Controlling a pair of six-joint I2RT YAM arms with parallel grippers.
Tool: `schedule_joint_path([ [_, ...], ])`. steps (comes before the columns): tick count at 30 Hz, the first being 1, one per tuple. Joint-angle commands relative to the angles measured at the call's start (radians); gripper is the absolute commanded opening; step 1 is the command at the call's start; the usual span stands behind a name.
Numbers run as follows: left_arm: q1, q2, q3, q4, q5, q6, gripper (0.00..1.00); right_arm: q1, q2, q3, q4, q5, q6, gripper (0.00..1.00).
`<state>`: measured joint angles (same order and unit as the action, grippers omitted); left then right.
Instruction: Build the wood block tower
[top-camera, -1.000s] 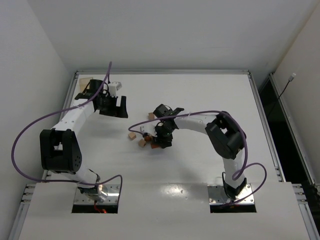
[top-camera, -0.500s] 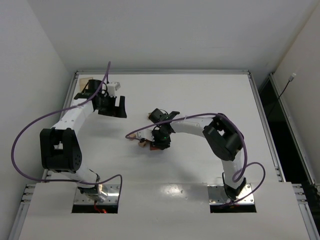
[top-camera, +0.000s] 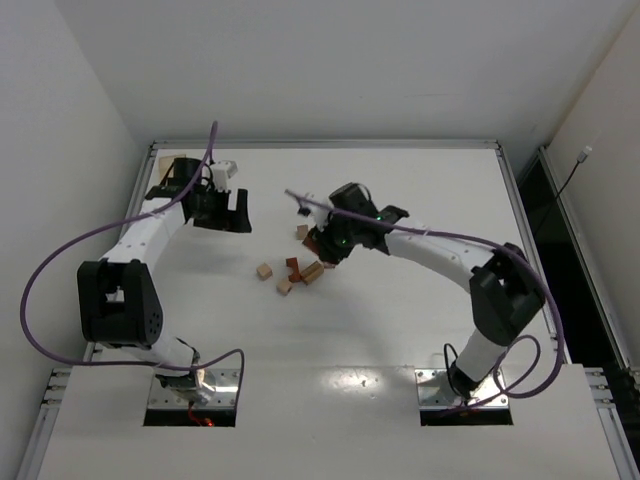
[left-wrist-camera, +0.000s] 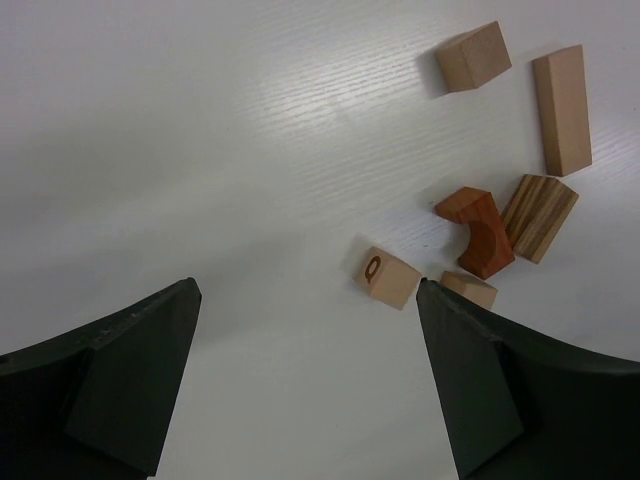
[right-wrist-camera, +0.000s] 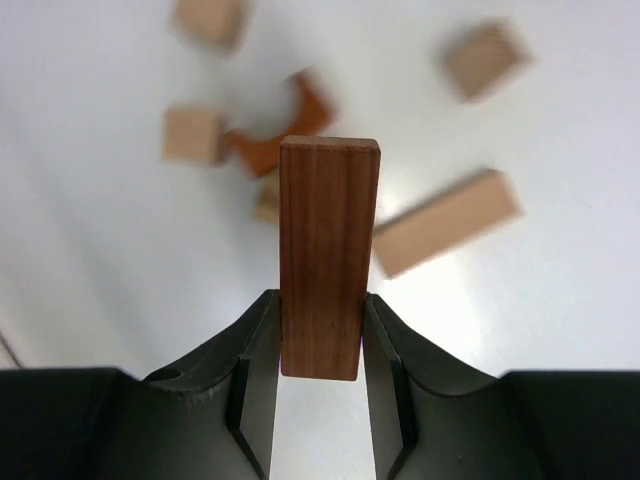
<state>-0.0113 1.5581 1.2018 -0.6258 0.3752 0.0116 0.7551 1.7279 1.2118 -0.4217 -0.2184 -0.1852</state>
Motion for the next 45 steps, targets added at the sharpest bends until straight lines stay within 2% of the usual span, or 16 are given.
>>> schedule_joint_path([
  [1,0.010,-0.070,0.004,0.064,-0.022,-0.027,0.88,-0.115,-0.045,0.009,0.113,0.079,0.407,0.00],
  [6,0.010,-0.057,0.025,0.074,-0.108,-0.087,0.89,-0.183,0.024,0.090,0.002,0.260,0.616,0.00],
  [11,0.010,-0.021,0.056,0.052,-0.193,-0.142,0.89,-0.220,0.102,0.114,-0.048,0.220,0.714,0.00],
  [15,0.010,-0.003,0.056,0.052,-0.183,-0.151,0.89,-0.220,0.150,0.114,-0.072,0.220,0.800,0.00],
  [24,0.010,0.016,0.056,0.061,-0.151,-0.151,0.89,-0.220,0.254,0.133,-0.104,0.232,0.874,0.00],
  [37,0.010,0.043,0.074,0.061,-0.142,-0.151,0.89,-0.229,0.338,0.164,-0.126,0.186,0.883,0.00],
  [39,0.010,0.053,0.074,0.061,-0.133,-0.151,0.89,-0.229,0.338,0.164,-0.115,0.176,0.883,0.07],
  [40,0.010,0.053,0.074,0.061,-0.133,-0.151,0.89,-0.229,0.338,0.164,-0.105,0.166,0.883,0.17],
  [43,0.010,0.053,0.074,0.061,-0.133,-0.151,0.89,-0.229,0.325,0.153,-0.094,0.166,0.874,0.32],
  [45,0.010,0.053,0.074,0.061,-0.133,-0.151,0.89,-0.238,0.314,0.144,-0.085,0.166,0.863,0.39],
])
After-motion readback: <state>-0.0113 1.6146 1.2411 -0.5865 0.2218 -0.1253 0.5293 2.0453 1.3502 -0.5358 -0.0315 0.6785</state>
